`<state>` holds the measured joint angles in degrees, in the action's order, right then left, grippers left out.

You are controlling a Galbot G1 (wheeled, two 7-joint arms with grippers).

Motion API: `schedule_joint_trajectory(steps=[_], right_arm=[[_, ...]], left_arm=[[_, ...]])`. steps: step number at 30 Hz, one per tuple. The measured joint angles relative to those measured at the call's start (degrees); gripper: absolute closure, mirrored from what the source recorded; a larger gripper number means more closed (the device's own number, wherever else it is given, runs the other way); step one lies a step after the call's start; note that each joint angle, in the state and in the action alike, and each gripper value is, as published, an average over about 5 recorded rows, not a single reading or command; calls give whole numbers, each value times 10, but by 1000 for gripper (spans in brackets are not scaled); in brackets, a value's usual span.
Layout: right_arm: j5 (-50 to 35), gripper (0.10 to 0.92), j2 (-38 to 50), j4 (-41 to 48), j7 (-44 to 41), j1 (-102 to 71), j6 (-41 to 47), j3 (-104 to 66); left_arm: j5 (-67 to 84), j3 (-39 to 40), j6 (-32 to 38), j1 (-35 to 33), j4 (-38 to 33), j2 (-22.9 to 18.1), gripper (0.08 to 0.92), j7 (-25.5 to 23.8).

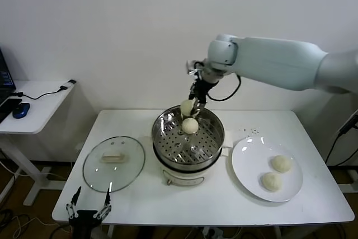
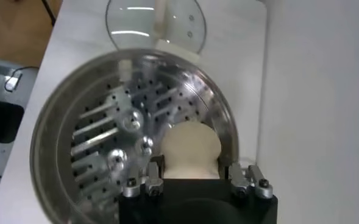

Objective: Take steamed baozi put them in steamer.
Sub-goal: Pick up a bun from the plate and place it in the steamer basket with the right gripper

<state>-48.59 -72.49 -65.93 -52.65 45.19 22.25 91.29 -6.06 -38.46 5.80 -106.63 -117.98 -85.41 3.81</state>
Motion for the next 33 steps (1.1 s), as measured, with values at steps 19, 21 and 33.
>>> schedule_joint_trajectory(steps=[19,21,33], right_arm=[[3,437,-59,18,30,-92,18,6],[3,433,-61,20,32,-96,19,6],[5,207,-47,7,31,-87,20,-1]], left_arm=[[1,-9,-1,10,13,1,177,-1],[0,-9,-1,10,13,1,177,-1],[-1,-11,0,9,12,0,177,-1]])
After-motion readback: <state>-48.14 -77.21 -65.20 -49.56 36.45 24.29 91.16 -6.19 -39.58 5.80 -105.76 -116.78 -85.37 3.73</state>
